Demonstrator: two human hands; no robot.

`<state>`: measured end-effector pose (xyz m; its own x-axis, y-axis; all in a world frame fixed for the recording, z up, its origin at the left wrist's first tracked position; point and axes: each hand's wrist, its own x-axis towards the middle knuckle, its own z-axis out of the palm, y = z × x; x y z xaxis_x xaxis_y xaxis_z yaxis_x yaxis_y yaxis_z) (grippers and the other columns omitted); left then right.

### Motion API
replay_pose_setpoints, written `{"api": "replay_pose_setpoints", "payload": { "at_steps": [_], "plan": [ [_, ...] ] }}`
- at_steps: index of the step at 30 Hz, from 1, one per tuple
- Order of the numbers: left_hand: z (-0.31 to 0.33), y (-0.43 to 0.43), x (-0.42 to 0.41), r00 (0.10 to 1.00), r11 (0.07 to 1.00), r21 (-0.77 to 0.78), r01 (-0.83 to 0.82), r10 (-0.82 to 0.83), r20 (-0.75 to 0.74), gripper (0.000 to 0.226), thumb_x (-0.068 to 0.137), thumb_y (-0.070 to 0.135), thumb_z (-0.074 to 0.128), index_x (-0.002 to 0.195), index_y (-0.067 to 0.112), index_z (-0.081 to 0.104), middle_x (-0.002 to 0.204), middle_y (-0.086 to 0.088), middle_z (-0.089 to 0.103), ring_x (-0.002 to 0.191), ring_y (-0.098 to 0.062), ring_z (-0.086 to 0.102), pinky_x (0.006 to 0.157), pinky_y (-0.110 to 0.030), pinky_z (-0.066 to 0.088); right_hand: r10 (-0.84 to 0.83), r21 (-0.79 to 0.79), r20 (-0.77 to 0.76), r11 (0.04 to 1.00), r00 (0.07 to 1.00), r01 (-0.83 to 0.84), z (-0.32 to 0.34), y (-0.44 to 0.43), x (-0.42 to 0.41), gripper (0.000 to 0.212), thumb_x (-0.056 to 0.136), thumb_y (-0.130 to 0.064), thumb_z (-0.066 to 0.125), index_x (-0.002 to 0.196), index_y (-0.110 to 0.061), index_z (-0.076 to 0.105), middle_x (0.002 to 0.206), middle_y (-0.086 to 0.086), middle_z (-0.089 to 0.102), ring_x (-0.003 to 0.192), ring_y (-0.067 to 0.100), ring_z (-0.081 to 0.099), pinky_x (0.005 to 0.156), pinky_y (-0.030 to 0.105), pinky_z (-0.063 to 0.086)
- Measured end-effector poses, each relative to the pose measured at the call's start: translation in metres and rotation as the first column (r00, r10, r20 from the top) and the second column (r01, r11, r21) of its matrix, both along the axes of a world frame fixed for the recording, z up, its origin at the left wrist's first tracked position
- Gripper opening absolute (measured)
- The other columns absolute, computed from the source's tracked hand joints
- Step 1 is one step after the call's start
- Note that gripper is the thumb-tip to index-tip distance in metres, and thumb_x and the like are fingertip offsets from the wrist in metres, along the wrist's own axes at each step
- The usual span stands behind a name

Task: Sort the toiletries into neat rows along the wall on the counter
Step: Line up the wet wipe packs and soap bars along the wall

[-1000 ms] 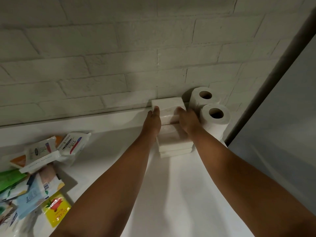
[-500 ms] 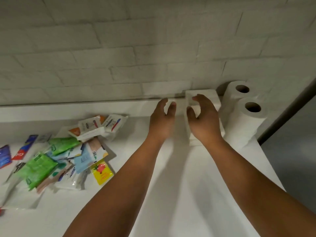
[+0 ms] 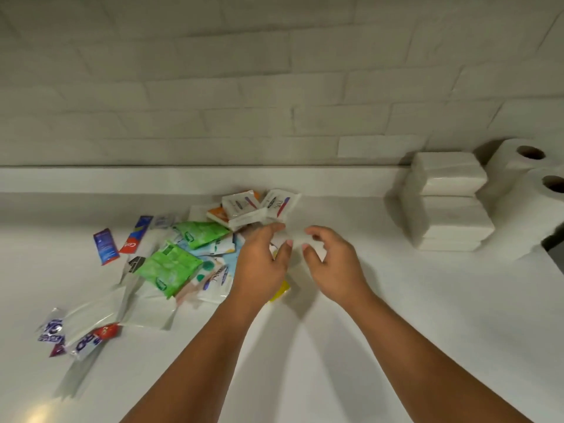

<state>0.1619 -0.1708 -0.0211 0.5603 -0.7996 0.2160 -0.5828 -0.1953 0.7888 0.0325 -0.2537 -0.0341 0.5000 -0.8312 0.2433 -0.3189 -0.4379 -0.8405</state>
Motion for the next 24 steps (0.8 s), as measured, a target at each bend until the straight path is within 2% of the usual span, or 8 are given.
{"api": "replay_pose_setpoints", "payload": {
  "at_steps": [2, 7, 14, 17, 18, 20, 22, 24],
  "plan": [
    [-0.009, 0.022, 0.022, 0.996, 0.998, 0.051, 0.026, -0.030, 0.082, 0.032, 0.091, 0.021, 0.066, 0.122, 0.020, 0.062, 0.120, 0.006, 0.064, 0.112, -0.011, 0.058, 0.094, -0.025, 0.046, 0.038, 0.045, -0.064, 0.998, 0.997, -0.035, -0.008, 0.018, 0.019, 0.032, 0.089, -0.018, 0.064, 0.121, -0.020, 0.062, 0.120, -0.006, 0.064, 0.108, 0.007, 0.058, 0.091, 0.010, 0.040],
    [-0.040, 0.056, 0.070, 0.980, 0.985, 0.169, 0.040, -0.072, 0.187, 0.038, 0.083, 0.016, 0.070, 0.120, 0.012, 0.063, 0.120, -0.004, 0.063, 0.112, -0.024, 0.056, 0.092, -0.023, 0.038, 0.012, 0.160, -0.163, 0.987, 0.987, 0.014, -0.033, 0.049, 0.067, 0.040, 0.086, -0.016, 0.062, 0.126, -0.021, 0.059, 0.127, -0.002, 0.059, 0.114, 0.015, 0.058, 0.101, 0.034, 0.047],
    [-0.066, 0.060, 0.094, 0.942, 0.969, 0.209, 0.136, -0.191, 0.276, 0.049, 0.081, 0.021, 0.072, 0.126, 0.006, 0.060, 0.123, -0.011, 0.060, 0.114, -0.030, 0.052, 0.097, -0.038, 0.046, -0.185, 0.240, -0.179, 0.944, 0.966, 0.226, -0.045, 0.056, 0.106, 0.036, 0.089, -0.011, 0.061, 0.124, -0.019, 0.059, 0.119, -0.002, 0.060, 0.090, 0.015, 0.063, 0.083, 0.023, 0.048],
    [-0.070, 0.058, 0.098, 0.903, 0.954, 0.242, 0.176, -0.254, 0.345, 0.051, 0.079, 0.018, 0.072, 0.126, 0.005, 0.059, 0.122, -0.013, 0.061, 0.112, -0.032, 0.053, 0.097, -0.040, 0.045, -0.281, 0.387, -0.110, 0.871, 0.953, 0.302, -0.044, 0.052, 0.118, 0.031, 0.087, -0.008, 0.062, 0.116, -0.019, 0.064, 0.109, 0.001, 0.065, 0.089, 0.021, 0.066, 0.086, 0.035, 0.055],
    [-0.071, 0.057, 0.099, 0.888, 0.949, 0.260, 0.180, -0.271, 0.373, 0.051, 0.077, 0.018, 0.073, 0.125, 0.004, 0.060, 0.119, -0.014, 0.061, 0.109, -0.033, 0.054, 0.096, -0.040, 0.046, -0.313, 0.439, -0.086, 0.840, 0.946, 0.318, -0.043, 0.050, 0.121, 0.028, 0.087, -0.008, 0.064, 0.113, -0.017, 0.066, 0.107, 0.003, 0.067, 0.088, 0.024, 0.067, 0.083, 0.037, 0.057],
    [-0.073, 0.052, 0.102, 0.849, 0.942, 0.293, 0.164, -0.285, 0.444, 0.049, 0.075, 0.019, 0.073, 0.121, 0.004, 0.061, 0.114, -0.014, 0.064, 0.103, -0.033, 0.056, 0.092, -0.041, 0.048, -0.360, 0.550, -0.028, 0.773, 0.933, 0.315, -0.039, 0.048, 0.125, 0.024, 0.087, -0.005, 0.066, 0.109, -0.013, 0.068, 0.101, 0.010, 0.069, 0.074, 0.024, 0.066, 0.064, 0.031, 0.058],
    [-0.076, 0.048, 0.105, 0.815, 0.940, 0.316, 0.132, -0.284, 0.505, 0.048, 0.075, 0.020, 0.072, 0.120, 0.004, 0.062, 0.115, -0.013, 0.065, 0.100, -0.032, 0.056, 0.090, -0.040, 0.047, -0.388, 0.657, 0.031, 0.702, 0.921, 0.274, -0.034, 0.049, 0.129, 0.021, 0.087, 0.000, 0.065, 0.105, -0.010, 0.068, 0.091, 0.017, 0.070, 0.060, 0.021, 0.060, 0.048, 0.027, 0.050],
    [-0.076, 0.045, 0.107, 0.799, 0.936, 0.335, 0.107, -0.281, 0.532, 0.051, 0.077, 0.022, 0.069, 0.124, 0.005, 0.060, 0.120, -0.012, 0.064, 0.102, -0.032, 0.055, 0.090, -0.041, 0.047, -0.407, 0.722, 0.062, 0.649, 0.911, 0.241, -0.031, 0.051, 0.132, 0.019, 0.088, 0.003, 0.062, 0.102, -0.009, 0.068, 0.079, 0.016, 0.067, 0.053, 0.019, 0.055, 0.043, 0.025, 0.043]
  ]
}}
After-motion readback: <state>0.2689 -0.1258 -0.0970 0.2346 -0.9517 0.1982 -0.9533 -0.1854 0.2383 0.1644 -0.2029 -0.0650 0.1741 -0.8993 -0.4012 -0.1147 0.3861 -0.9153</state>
